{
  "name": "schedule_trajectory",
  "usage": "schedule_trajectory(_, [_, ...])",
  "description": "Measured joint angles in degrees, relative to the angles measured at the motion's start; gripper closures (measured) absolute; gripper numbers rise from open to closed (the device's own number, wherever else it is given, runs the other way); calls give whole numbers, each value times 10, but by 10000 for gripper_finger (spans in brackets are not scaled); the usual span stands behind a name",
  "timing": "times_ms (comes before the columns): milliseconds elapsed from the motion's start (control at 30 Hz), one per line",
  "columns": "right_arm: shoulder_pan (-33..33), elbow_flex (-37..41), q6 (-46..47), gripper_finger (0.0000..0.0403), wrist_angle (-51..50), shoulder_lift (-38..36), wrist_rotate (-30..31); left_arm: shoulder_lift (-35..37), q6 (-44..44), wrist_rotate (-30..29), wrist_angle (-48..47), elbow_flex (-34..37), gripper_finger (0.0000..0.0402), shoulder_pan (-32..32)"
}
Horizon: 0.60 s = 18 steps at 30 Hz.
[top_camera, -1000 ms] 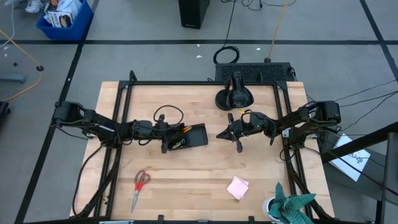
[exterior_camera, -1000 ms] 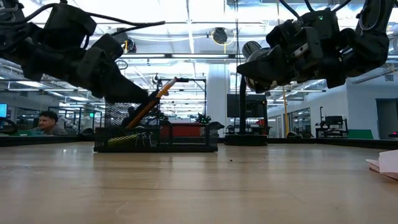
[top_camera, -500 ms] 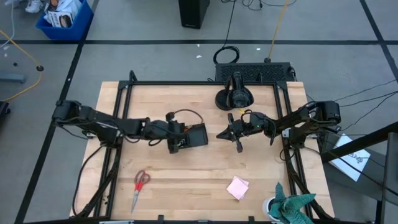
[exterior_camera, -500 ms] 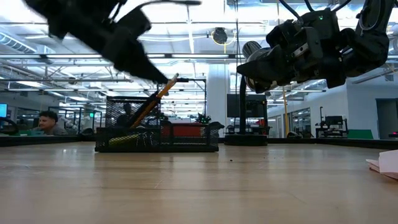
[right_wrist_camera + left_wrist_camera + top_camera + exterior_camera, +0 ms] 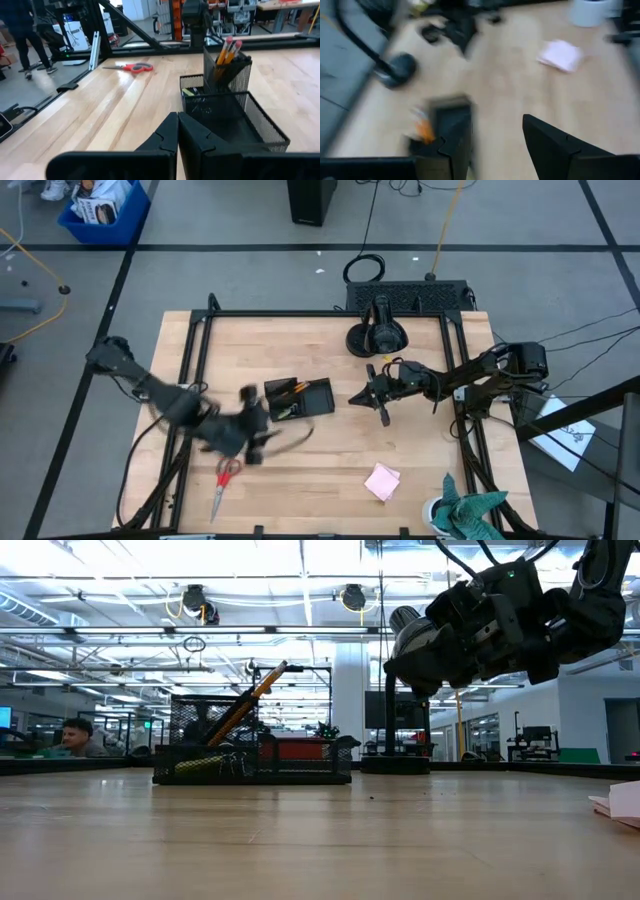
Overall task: Pick and place office supplies into organizer
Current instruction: Put the red scissors into the black desk organizer
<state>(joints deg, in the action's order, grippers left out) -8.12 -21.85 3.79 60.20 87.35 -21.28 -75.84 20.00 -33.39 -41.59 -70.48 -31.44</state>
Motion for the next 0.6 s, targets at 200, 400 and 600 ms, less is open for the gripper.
schedule_trajectory(200, [4,0,1,399,-5,0,0,-63,343,46,-114,-1,220,-108])
schedule_trajectory(400, [21,0,-1,399,3,0,0,-169,580,163,-209,0,220,-169])
schedule_trajectory(600, [30,0,0,399,41,0,1,-210,720,214,-222,0,220,-183])
